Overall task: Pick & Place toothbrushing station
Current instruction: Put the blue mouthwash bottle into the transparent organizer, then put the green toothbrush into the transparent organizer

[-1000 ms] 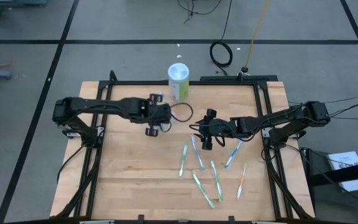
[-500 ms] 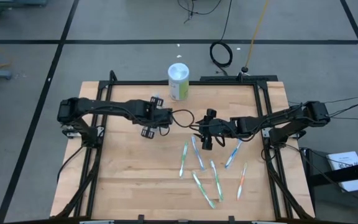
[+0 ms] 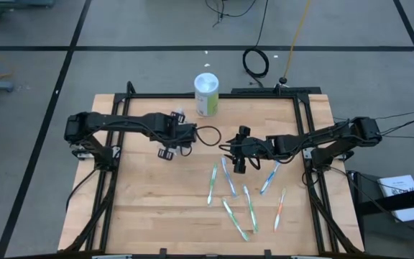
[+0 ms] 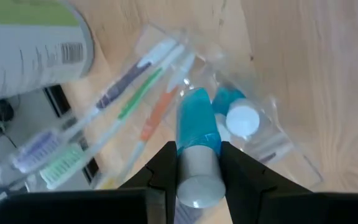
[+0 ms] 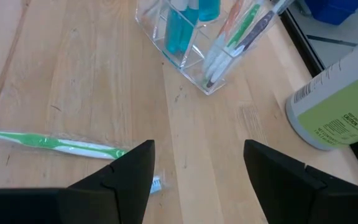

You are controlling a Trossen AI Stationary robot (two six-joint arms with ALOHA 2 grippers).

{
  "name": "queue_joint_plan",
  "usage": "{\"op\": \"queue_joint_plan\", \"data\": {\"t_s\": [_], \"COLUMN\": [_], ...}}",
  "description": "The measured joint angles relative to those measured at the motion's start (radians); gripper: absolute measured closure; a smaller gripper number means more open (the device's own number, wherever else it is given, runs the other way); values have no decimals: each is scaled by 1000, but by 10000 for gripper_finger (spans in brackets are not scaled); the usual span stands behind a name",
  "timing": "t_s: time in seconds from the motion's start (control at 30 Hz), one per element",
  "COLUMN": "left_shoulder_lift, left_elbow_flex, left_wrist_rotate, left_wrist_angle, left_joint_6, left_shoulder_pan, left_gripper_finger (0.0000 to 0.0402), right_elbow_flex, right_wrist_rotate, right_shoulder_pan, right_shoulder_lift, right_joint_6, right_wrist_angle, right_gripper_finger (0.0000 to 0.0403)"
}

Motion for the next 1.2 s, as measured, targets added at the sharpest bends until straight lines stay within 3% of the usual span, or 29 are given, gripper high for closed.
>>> {"op": "queue_joint_plan", "data": {"t_s": [0.23,0.53,0.77,0.9,1.07,1.2], "left_shoulder_lift": [45,132,149,149,149,148], "left_elbow_flex": [0,0,0,0,0,0], "left_wrist_rotate": [78,47,-15,-35,-35,-45], "left_wrist_angle": [26,39,49,50,49,50], "left_joint_6": [115,247,241,168,166,185], "left_shoulder_pan": [34,60,58,54,54,53], "left_gripper_finger": [309,309,307,282,233,218], "right_elbow_flex": [0,0,0,0,0,0], "right_wrist_rotate": [0,0,0,0,0,-1], "right_shoulder_pan": [0,0,0,0,0,0], "right_shoulder_lift": [0,0,0,0,0,0], "right_joint_6": [0,-1,-4,-4,-4,-4], "right_wrist_angle": [0,3,4,4,4,4], "right_gripper_finger": [165,165,165,165,165,165]}}
